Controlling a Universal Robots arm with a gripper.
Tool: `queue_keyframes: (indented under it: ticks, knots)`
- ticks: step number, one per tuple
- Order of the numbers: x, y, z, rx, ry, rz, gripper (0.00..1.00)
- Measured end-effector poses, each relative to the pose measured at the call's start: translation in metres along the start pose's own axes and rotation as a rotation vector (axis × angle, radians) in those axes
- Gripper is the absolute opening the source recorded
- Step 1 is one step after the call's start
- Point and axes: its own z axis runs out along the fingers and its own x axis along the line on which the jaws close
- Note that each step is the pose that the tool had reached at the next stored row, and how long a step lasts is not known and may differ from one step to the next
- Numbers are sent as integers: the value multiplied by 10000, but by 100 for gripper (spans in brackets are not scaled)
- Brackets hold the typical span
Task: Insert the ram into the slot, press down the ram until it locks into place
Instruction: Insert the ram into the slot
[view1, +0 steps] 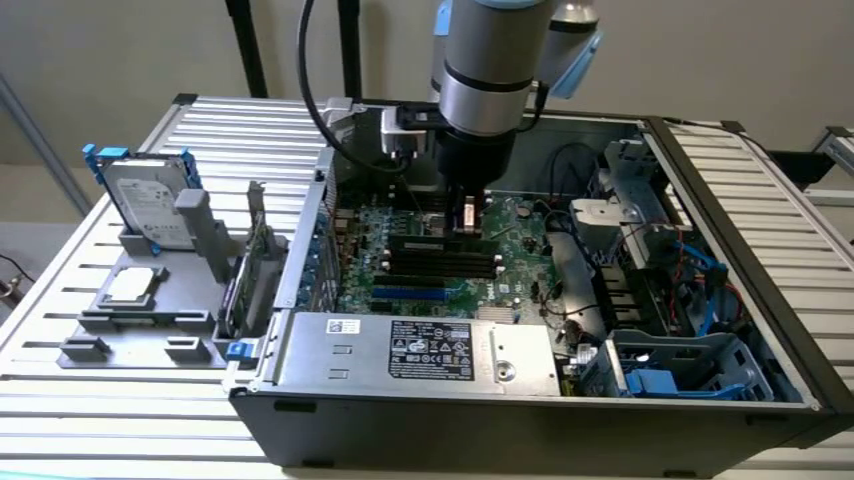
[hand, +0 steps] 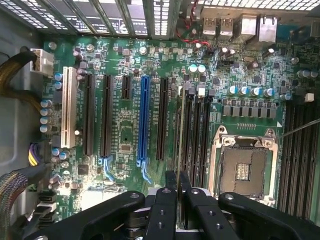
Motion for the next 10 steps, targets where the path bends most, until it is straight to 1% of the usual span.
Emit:
queue_keyframes:
  ticks: [7,10]
  knots:
    - [-22,-5,124,-1,5,0,13]
    - [-33,-7,146,0,5,-1,13]
